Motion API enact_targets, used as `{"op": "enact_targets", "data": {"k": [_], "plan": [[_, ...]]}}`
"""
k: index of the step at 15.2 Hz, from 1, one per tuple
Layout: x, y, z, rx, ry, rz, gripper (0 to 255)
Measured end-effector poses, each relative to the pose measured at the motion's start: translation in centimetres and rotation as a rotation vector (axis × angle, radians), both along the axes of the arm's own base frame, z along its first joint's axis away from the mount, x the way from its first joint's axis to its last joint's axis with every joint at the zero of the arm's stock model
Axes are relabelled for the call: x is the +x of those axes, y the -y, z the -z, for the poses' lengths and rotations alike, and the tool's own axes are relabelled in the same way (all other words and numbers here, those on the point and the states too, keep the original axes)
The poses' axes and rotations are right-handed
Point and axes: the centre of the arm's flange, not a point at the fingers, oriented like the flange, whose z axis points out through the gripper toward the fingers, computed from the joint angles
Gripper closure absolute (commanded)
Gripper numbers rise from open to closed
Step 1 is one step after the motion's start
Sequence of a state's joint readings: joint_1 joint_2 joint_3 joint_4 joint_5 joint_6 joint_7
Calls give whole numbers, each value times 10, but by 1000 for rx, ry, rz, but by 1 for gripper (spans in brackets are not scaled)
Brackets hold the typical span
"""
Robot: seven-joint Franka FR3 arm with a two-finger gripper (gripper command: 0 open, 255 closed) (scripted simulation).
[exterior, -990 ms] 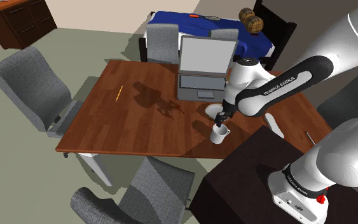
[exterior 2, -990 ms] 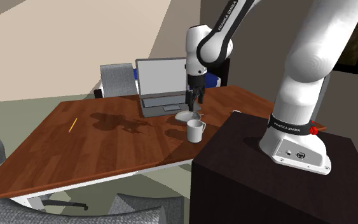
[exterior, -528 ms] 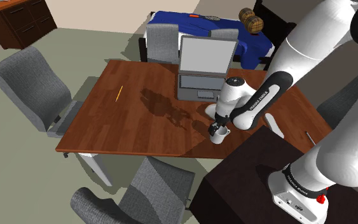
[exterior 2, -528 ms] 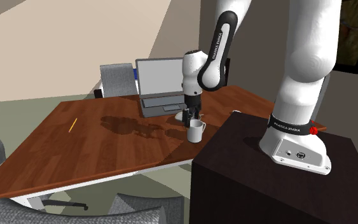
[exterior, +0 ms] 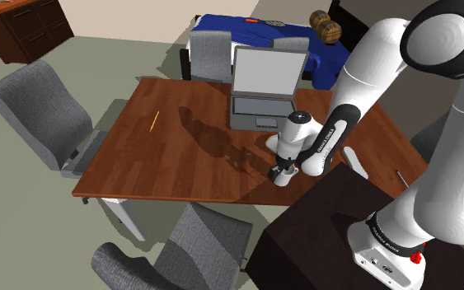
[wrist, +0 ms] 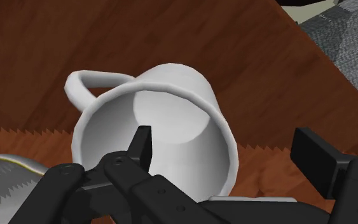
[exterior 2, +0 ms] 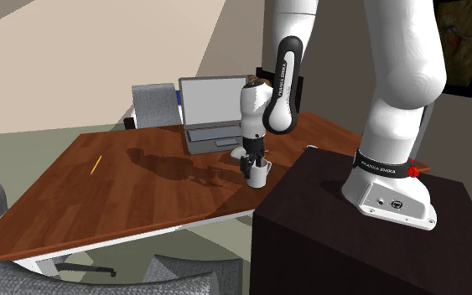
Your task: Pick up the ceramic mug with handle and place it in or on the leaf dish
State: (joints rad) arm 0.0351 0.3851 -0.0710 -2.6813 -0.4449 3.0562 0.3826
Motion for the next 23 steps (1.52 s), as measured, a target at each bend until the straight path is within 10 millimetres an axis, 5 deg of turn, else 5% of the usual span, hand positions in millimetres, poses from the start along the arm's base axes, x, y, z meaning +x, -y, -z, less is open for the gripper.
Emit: {"op": "enact_targets", "data": {"k": [7,8,18,23], "plan": [[0,0,7,0,0,0,0],[0,0,7,0,0,0,255],[0,0,7,0,1,0,255],[0,0,-15,0,1,0,255]]}}
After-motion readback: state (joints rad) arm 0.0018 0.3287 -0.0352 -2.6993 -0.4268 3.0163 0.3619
